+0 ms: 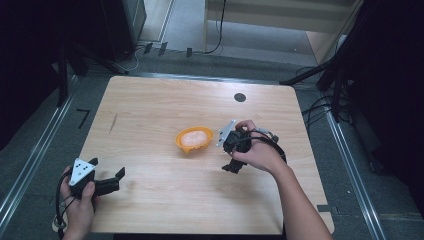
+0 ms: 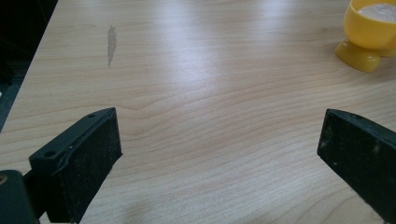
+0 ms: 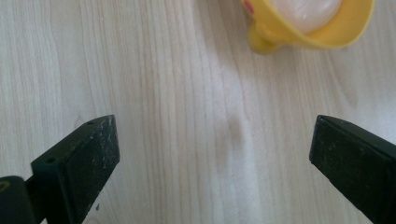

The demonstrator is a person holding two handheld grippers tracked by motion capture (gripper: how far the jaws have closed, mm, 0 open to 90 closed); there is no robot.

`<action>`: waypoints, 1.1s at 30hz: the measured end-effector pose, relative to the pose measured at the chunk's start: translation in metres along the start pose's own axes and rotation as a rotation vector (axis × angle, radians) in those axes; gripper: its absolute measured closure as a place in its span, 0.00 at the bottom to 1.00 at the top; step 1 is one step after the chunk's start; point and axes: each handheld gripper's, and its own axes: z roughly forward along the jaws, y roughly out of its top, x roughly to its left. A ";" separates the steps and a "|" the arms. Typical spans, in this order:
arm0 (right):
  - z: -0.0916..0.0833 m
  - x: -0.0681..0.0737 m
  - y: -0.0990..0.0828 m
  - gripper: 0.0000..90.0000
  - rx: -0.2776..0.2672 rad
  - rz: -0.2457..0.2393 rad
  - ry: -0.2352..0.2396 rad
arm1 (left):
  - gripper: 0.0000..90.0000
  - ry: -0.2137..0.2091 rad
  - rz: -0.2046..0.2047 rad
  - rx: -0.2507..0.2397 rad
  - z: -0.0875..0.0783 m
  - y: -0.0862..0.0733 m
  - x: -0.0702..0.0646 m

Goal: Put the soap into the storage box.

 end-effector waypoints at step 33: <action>0.005 0.049 -0.110 0.00 -0.224 0.351 -0.088 | 0.00 0.008 0.003 0.006 0.000 0.000 -0.001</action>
